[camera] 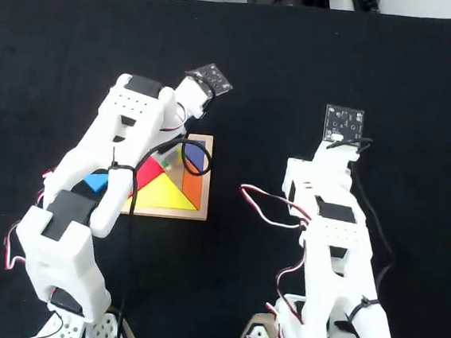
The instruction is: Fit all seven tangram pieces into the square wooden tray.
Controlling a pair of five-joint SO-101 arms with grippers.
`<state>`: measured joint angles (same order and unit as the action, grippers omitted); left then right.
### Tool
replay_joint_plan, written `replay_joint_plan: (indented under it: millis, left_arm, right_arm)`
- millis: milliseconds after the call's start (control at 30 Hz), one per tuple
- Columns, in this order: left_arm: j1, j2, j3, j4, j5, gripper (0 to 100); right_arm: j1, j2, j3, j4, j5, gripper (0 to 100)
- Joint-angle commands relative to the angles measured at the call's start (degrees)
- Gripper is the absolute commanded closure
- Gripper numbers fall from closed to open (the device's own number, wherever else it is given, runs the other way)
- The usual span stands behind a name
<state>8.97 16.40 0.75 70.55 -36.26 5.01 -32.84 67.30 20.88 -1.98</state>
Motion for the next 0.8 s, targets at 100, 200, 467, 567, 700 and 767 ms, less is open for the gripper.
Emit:
replay_joint_plan:
  millis: [100, 200, 467, 567, 700, 767]
  left_arm:
    - [-0.22, 3.34, -3.74, -0.7, -0.53, 97]
    - [-0.48, 5.54, -5.23, -0.44, -0.53, 97]
    - [-0.48, 6.24, -9.89, 4.57, -0.7, 97]
    - [-0.48, 6.24, -9.8, 4.48, -0.7, 97]
    - [-0.48, 6.33, -9.8, 4.31, -0.53, 97]
    - [-0.48, 6.33, -9.8, 4.31, -0.53, 94]
  right_arm:
    - [0.97, -2.51, -2.95, -1.32, -0.53, 98.7]
    - [0.88, -2.51, -2.95, -1.32, -0.53, 98.7]
    - [-0.18, -2.51, -2.86, -1.32, -0.44, 98.7]
    - [-0.18, -2.51, -2.86, -1.32, -0.44, 98.7]
    - [-0.18, -2.51, -2.86, -1.32, -0.44, 98.7]
    - [-0.18, -2.51, -2.86, -1.32, -0.44, 98.7]
